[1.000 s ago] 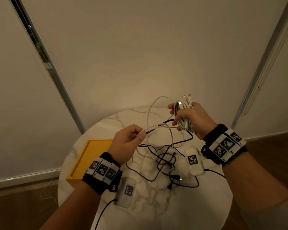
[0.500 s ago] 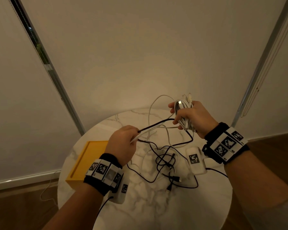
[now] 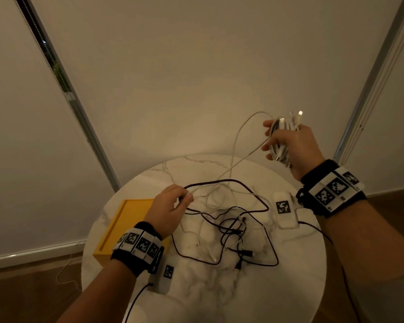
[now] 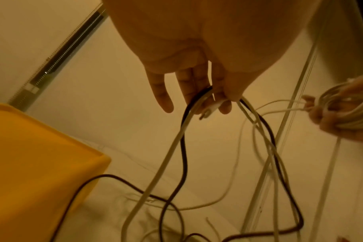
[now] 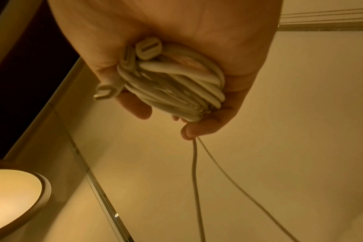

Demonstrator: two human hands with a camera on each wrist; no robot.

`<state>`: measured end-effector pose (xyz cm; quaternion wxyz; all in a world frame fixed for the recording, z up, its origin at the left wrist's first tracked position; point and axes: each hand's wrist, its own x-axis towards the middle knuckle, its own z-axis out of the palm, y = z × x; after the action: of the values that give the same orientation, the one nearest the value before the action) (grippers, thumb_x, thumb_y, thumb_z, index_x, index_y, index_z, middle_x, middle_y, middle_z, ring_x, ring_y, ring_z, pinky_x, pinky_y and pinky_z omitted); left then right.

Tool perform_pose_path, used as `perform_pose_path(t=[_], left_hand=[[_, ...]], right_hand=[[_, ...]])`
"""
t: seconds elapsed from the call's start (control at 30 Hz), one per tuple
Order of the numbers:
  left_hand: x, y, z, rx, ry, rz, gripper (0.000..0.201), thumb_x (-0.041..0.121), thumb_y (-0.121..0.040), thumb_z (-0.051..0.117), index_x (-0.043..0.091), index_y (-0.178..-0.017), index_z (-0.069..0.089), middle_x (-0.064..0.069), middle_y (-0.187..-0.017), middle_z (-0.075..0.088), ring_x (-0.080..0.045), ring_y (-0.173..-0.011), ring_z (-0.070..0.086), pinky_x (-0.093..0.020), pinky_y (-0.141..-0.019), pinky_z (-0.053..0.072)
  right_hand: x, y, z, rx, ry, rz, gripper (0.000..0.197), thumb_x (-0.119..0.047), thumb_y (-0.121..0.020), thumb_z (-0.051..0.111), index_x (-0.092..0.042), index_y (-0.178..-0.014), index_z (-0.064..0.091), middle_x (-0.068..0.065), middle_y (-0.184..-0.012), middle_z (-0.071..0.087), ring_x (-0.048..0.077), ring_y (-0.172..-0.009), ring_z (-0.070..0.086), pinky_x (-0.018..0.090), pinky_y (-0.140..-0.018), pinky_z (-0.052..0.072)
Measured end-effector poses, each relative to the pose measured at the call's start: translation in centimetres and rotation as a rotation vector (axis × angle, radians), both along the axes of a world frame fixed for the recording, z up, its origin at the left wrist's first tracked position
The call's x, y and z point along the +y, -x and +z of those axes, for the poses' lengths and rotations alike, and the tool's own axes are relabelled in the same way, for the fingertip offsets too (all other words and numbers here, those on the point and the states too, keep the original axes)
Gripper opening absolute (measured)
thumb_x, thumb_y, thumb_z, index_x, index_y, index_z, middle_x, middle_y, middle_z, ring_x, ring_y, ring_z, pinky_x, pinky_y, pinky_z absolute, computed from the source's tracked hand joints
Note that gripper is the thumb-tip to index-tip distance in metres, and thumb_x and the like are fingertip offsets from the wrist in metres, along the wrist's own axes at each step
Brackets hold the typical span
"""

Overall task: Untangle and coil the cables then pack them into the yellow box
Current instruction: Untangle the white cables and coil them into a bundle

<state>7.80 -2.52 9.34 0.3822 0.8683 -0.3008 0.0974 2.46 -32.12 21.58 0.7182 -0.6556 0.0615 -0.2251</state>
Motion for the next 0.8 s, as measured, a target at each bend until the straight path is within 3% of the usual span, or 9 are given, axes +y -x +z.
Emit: perform_pose_path(t=[0.1,0.2,0.43,0.57,0.63,0.7,0.73,0.8], left_hand=[[0.5,-0.6,-1.0,0.022,-0.069,0.078,0.023,0.026,-0.102,0.050,0.015,-0.088,0.065,0.003,-0.092,0.060,-0.008,-0.088,0.053,-0.020,-0.077,0.044],[0.6,-1.1,-1.7,0.077,-0.144,0.153,0.027,0.026,-0.105,0.043,0.013,-0.090,0.062,-0.002,-0.092,0.058,-0.017,-0.087,0.053,-0.028,-0.075,0.043],[-0.5,-2.0,-3.2,0.313,-0.402,0.312,0.035,0.031,-0.107,0.034,0.008,-0.094,0.057,-0.009,-0.091,0.059,-0.024,-0.078,0.052,-0.033,-0.068,0.041],[-1.3,-2.4,-3.7,0.397,-0.583,0.383,0.038,0.026,-0.108,0.029,0.001,-0.113,0.058,-0.018,-0.116,0.064,-0.031,-0.105,0.061,-0.038,-0.085,0.051],[-2.0,-2.2,-3.7,0.456,-0.603,0.383,0.039,0.022,-0.108,0.029,-0.002,-0.114,0.059,-0.019,-0.117,0.064,-0.032,-0.108,0.062,-0.037,-0.086,0.052],[-2.7,-1.9,-3.8,0.495,-0.615,0.343,0.036,0.020,-0.106,0.031,-0.002,-0.104,0.059,-0.018,-0.106,0.064,-0.030,-0.096,0.063,-0.032,-0.072,0.049],[-3.0,-1.7,-4.0,0.498,-0.620,0.332,0.034,0.021,-0.105,0.035,0.002,-0.089,0.057,-0.016,-0.090,0.061,-0.026,-0.081,0.061,-0.029,-0.064,0.043],[-3.4,-1.5,-3.9,0.505,-0.537,0.341,0.046,0.029,-0.101,0.046,0.013,-0.060,0.038,-0.005,-0.058,0.041,-0.018,-0.051,0.041,-0.025,-0.050,0.031]], right_hand=[[-0.8,0.0,1.2,-0.049,-0.018,0.006,0.052,-0.008,-0.062,0.059,-0.001,-0.113,0.068,0.011,-0.093,0.058,0.024,-0.072,0.064,0.032,-0.055,0.052],[-0.9,-0.1,2.4,-0.116,-0.031,0.002,0.051,-0.006,-0.061,0.059,-0.003,-0.111,0.068,0.012,-0.096,0.056,0.026,-0.074,0.063,0.032,-0.055,0.052],[-0.9,0.2,2.6,-0.201,-0.043,0.025,0.050,-0.005,-0.065,0.056,-0.001,-0.114,0.066,0.012,-0.096,0.055,0.024,-0.072,0.066,0.033,-0.058,0.053],[-0.1,0.3,2.3,-0.209,-0.015,0.061,0.048,-0.005,-0.064,0.058,-0.002,-0.111,0.068,0.015,-0.098,0.055,0.028,-0.075,0.065,0.034,-0.059,0.052],[0.5,0.5,2.3,-0.226,0.012,0.065,0.048,-0.005,-0.063,0.059,-0.002,-0.110,0.068,0.016,-0.098,0.055,0.030,-0.077,0.063,0.034,-0.058,0.053],[1.3,0.4,2.6,-0.247,0.051,0.068,0.048,-0.005,-0.063,0.060,-0.001,-0.110,0.068,0.016,-0.096,0.055,0.032,-0.078,0.062,0.034,-0.057,0.053],[1.7,0.3,2.7,-0.252,0.078,0.072,0.047,-0.005,-0.063,0.060,-0.002,-0.110,0.068,0.016,-0.096,0.055,0.032,-0.078,0.061,0.034,-0.056,0.053],[2.5,0.1,2.9,-0.241,0.133,0.090,0.046,-0.005,-0.063,0.061,-0.004,-0.108,0.069,0.015,-0.095,0.055,0.032,-0.077,0.059,0.034,-0.057,0.053]])
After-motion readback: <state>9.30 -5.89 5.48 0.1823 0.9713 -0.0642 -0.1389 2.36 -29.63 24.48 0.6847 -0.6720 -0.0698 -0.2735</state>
